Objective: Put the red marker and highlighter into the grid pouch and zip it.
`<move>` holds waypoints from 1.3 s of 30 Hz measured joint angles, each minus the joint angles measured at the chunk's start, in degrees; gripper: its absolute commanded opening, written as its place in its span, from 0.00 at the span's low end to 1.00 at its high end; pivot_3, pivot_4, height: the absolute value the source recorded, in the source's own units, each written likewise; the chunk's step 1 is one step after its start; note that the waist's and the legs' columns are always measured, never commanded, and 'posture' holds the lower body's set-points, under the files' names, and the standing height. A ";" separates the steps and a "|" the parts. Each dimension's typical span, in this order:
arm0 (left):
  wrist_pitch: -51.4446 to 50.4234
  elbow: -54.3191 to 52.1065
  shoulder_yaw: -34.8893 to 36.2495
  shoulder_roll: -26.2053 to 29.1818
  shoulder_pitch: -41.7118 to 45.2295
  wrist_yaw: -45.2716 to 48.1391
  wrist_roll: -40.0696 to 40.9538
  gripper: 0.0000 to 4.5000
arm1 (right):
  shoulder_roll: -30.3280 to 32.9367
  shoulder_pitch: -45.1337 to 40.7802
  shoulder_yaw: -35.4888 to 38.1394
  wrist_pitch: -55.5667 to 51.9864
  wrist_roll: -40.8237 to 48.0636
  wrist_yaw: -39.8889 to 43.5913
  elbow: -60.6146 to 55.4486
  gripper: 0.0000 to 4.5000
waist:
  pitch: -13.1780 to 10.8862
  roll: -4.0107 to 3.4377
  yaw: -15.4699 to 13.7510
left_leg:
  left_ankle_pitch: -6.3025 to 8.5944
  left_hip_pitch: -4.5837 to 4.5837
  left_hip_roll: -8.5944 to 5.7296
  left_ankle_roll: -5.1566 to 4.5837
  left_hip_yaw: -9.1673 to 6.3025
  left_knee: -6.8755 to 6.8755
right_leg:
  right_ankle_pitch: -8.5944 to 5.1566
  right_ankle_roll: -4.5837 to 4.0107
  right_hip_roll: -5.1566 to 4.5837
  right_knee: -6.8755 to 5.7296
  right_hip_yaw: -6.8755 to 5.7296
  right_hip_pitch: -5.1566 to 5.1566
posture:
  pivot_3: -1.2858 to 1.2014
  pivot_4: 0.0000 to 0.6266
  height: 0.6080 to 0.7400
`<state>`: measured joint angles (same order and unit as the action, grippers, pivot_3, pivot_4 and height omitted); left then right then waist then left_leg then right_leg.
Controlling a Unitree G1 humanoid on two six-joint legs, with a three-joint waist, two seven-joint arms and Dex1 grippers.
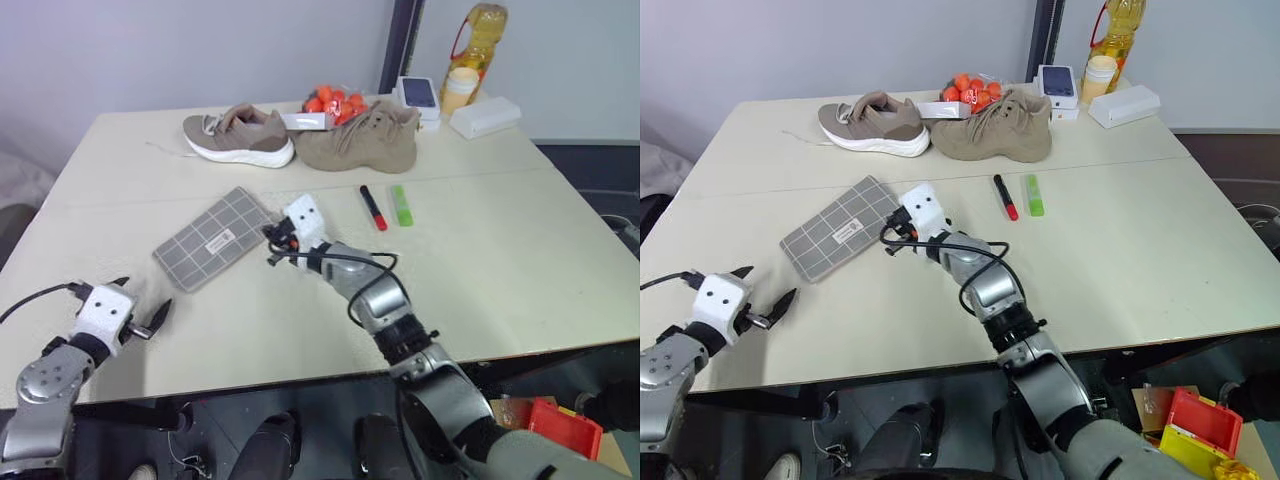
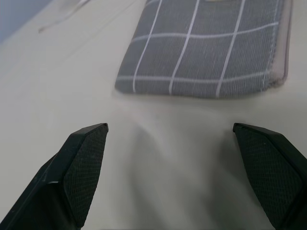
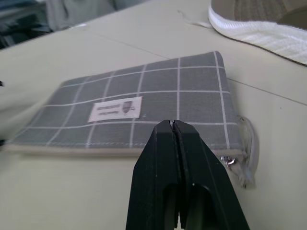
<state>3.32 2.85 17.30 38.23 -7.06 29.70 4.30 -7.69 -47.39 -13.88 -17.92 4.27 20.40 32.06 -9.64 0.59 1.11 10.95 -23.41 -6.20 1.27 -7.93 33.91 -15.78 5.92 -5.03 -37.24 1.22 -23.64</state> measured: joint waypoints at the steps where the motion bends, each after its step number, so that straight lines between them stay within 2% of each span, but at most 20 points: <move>1: 0.60 0.77 -0.35 0.00 0.72 0.13 -0.20 1.00 | -0.69 -1.96 0.08 0.28 -0.63 -0.91 2.90 0.01 | 0.00 0.00 0.00 | -0.01 0.00 0.01 0.00 -0.02 -0.02 | 0.00 0.00 0.01 -0.02 0.00 -0.01 | 0.52 0.24 1.00; 6: 2.75 2.34 -0.85 0.00 1.46 0.67 -0.62 1.00 | -2.76 -10.38 3.46 -0.01 -0.61 -3.69 16.89 0.01 | 0.00 -0.01 0.06 | -0.01 0.01 0.02 0.02 -0.02 -0.07 | 0.02 -0.01 0.01 -0.05 0.00 -0.03 | 0.52 0.24 1.00; 10: 3.86 2.70 -1.15 -0.03 1.61 1.18 -0.80 1.00 | -3.20 -12.62 6.31 -1.15 -0.21 -5.34 26.23 0.01 | 0.00 -0.02 0.04 | -0.01 0.02 0.02 0.02 -0.02 -0.08 | 0.02 -0.02 0.01 -0.05 -0.01 -0.02 | 0.52 0.24 1.00; 15: 4.73 2.65 -1.29 -0.09 1.00 1.59 -0.78 1.00 | -3.51 -14.32 8.60 -0.10 0.93 -5.73 29.64 0.01 | 0.02 -0.12 0.11 | -0.01 0.09 0.02 0.02 -0.04 -0.08 | 0.03 -0.02 0.01 -0.09 0.00 0.04 | 0.52 0.24 1.00; 22: 7.22 3.48 -1.17 0.24 0.53 1.30 -1.33 1.00 | -3.50 -14.13 7.29 2.12 -0.77 -4.03 29.91 0.01 | 0.01 -0.15 0.25 | -0.01 0.09 0.03 0.02 -0.04 -0.08 | 0.03 -0.03 0.02 -0.12 0.00 0.02 | 0.52 0.24 1.00; 24: 7.73 3.88 -1.18 0.36 0.64 1.28 -1.41 1.00 | -3.08 -11.55 5.81 3.74 -1.17 -1.56 25.23 0.01 | 0.02 -0.14 0.26 | -0.01 0.09 0.03 0.02 -0.05 -0.09 | 0.03 -0.02 0.01 -0.11 0.00 0.01 | 0.52 0.24 1.00; 28: 9.81 5.03 -1.26 1.37 0.73 1.18 -2.54 1.00 | -0.44 -0.79 2.47 3.83 -0.78 4.51 9.95 0.01 | 0.02 -0.13 0.25 | 0.00 0.04 0.03 0.03 -0.04 -0.08 | 0.03 -0.01 0.01 -0.13 0.02 -0.01 | 0.52 0.24 1.00; 33: 15.78 11.02 -3.68 3.99 4.67 0.75 -6.26 1.00 | 3.23 14.12 1.28 -3.53 1.05 7.88 -11.44 0.01 | 0.03 -0.12 -0.10 | 0.00 0.05 0.07 0.04 -0.10 -0.08 | 0.03 -0.03 0.00 -0.24 0.01 -0.03 | 0.52 0.24 1.00; 35: 19.14 14.73 -5.65 5.85 7.61 0.62 -8.78 1.00 | 4.56 16.36 1.06 -6.26 1.52 8.21 -16.64 0.01 | 0.02 -0.14 -0.12 | -0.02 0.08 0.07 0.07 -0.12 -0.06 | 0.07 -0.10 0.01 -0.25 0.00 -0.01 | 0.52 0.24 1.00; 39: 24.26 22.11 -9.29 6.16 14.52 0.00 -11.94 1.00 | 4.94 17.34 1.11 -8.81 1.86 7.83 -23.25 0.01 | 0.06 -0.16 -0.38 | -0.04 0.15 0.10 0.08 -0.20 -0.03 | 0.10 -0.14 0.04 -0.25 -0.07 0.04 | 0.52 0.24 1.00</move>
<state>27.57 24.95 8.01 44.39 7.46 29.70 -7.65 -2.75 -30.05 -12.76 -26.73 6.12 28.24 8.81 -9.58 0.43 0.73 10.91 -23.26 -6.10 1.36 -8.14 33.87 -15.68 5.78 -4.99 -37.49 1.15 -23.60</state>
